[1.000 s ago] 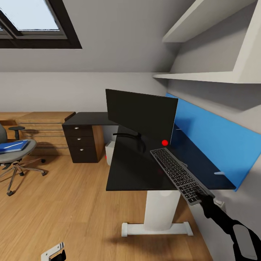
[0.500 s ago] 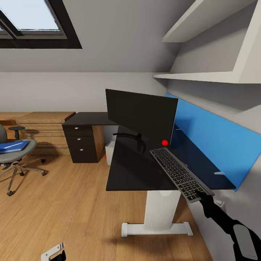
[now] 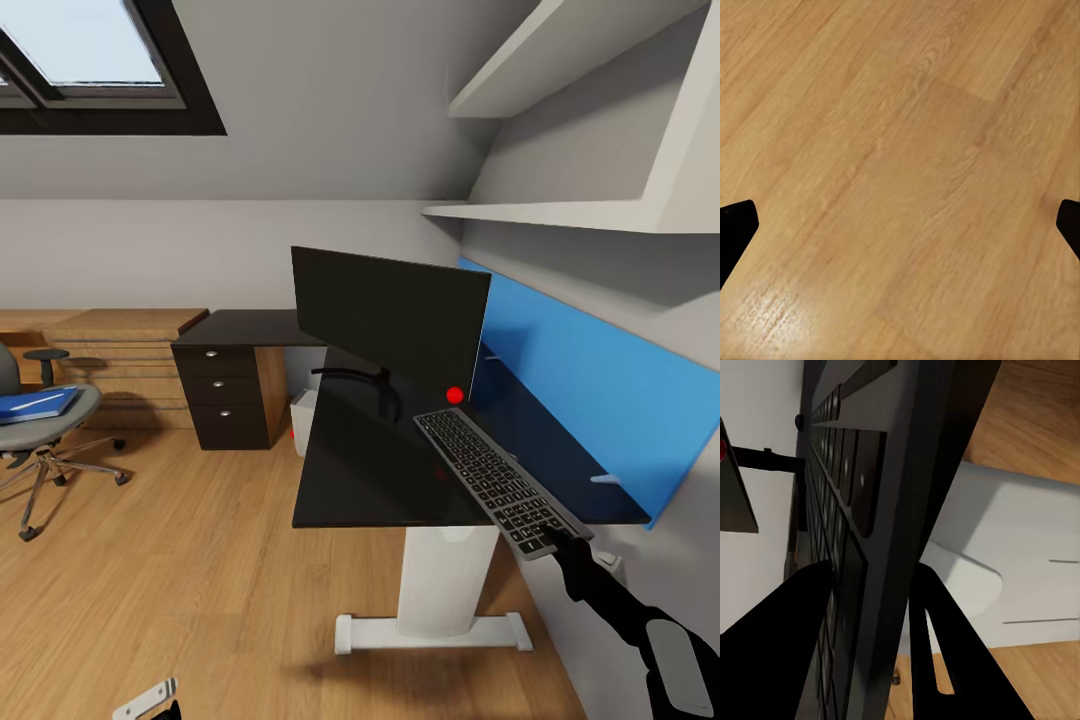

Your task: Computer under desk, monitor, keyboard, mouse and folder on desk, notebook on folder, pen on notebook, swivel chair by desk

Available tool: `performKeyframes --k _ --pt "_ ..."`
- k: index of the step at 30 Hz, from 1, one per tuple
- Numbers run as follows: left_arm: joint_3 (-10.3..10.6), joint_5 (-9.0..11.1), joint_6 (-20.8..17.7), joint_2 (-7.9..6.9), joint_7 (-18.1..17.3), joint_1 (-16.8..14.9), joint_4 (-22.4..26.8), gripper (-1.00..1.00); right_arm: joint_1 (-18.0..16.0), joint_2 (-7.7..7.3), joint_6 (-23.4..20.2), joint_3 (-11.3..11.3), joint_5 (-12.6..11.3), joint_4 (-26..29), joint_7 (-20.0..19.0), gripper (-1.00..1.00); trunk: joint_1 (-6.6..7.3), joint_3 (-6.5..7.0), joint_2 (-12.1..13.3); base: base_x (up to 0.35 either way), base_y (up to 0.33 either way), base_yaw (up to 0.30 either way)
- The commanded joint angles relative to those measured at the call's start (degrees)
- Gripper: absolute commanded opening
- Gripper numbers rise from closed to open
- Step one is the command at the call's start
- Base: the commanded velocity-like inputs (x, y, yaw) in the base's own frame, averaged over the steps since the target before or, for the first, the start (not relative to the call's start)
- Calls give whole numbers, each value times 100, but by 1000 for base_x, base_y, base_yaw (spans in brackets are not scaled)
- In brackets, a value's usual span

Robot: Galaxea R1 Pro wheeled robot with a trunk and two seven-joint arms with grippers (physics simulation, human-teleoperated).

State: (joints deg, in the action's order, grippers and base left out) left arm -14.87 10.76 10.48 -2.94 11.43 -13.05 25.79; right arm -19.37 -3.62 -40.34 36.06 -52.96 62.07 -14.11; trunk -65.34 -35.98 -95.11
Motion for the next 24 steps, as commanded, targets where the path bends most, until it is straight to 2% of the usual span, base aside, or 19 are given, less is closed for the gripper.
performKeyframes --k 1,8,10,24 --pt "11 60 24 1 5 -3 -3 100 -6 2 -35 16 2 0 -20 -100 23 13 39 0 0 0" --pt "11 66 24 2 1 -3 1 100 -6 2 -35 14 5 1 -21 -100 45 31 79 0 0 0" --pt "11 67 24 -1 0 -2 3 100 -6 2 -35 11 5 2 -21 -100 89 67 159 0 0 0" --pt "11 67 20 2 -1 -4 5 100 -6 2 -35 10 5 2 -21 -100 89 67 159 -16 0 0"
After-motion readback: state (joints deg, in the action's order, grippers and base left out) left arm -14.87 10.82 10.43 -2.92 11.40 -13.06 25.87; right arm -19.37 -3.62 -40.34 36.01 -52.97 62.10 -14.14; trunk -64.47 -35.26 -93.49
